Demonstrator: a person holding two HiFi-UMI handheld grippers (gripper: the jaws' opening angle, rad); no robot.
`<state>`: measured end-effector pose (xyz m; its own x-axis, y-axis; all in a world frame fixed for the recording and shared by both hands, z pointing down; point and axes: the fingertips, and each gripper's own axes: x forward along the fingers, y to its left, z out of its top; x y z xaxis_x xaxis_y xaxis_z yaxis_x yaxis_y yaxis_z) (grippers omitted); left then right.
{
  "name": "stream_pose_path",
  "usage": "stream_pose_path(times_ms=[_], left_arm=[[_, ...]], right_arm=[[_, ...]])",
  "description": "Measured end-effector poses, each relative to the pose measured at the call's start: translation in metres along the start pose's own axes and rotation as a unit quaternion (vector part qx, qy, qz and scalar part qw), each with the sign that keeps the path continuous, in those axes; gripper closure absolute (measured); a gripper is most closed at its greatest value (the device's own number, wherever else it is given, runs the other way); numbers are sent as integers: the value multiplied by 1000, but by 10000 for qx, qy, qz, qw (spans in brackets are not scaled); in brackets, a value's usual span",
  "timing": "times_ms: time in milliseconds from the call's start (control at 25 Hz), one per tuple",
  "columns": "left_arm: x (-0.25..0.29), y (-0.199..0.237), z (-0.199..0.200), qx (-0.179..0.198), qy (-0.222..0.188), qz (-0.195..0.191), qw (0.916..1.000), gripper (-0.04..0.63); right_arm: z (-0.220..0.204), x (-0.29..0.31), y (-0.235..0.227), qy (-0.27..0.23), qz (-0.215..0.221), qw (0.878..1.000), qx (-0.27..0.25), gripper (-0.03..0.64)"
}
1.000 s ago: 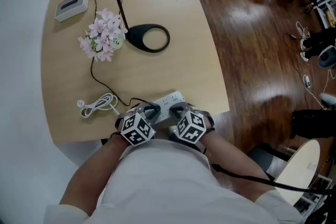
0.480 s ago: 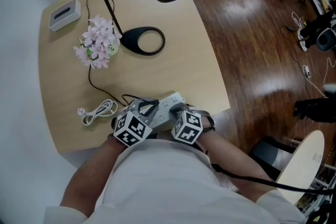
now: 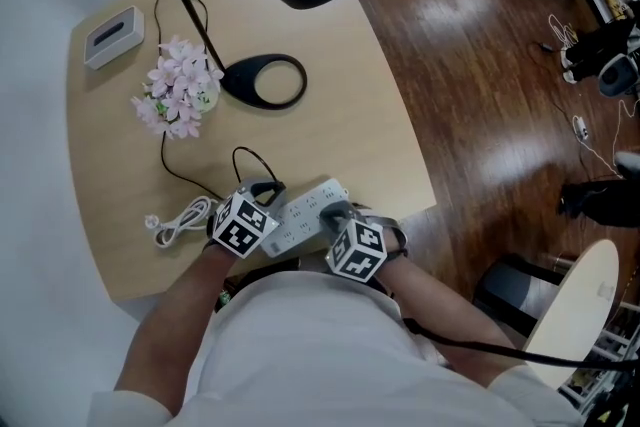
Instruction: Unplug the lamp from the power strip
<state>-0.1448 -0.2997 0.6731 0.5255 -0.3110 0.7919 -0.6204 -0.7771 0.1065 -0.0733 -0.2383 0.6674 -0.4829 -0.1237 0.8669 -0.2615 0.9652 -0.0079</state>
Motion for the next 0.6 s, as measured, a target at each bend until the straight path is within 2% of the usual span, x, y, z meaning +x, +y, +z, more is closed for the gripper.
stream_pose_path(times_ms=[160, 320, 400, 600], left_arm=[[4, 1, -1, -24, 83, 55, 9999, 532], [1, 1, -1, -61, 91, 137, 9998, 496], [-1, 1, -1, -72, 70, 206, 9997, 524], [-12, 1, 3, -107, 2, 434, 9990, 525]], right_arm=[[0, -1, -1, -87, -59, 9999, 31, 612], [0, -1, -1, -146, -89, 9999, 4, 612], [0, 0, -1, -187, -88, 9998, -14, 612], [-1, 1, -1, -293, -49, 9995, -60, 612]])
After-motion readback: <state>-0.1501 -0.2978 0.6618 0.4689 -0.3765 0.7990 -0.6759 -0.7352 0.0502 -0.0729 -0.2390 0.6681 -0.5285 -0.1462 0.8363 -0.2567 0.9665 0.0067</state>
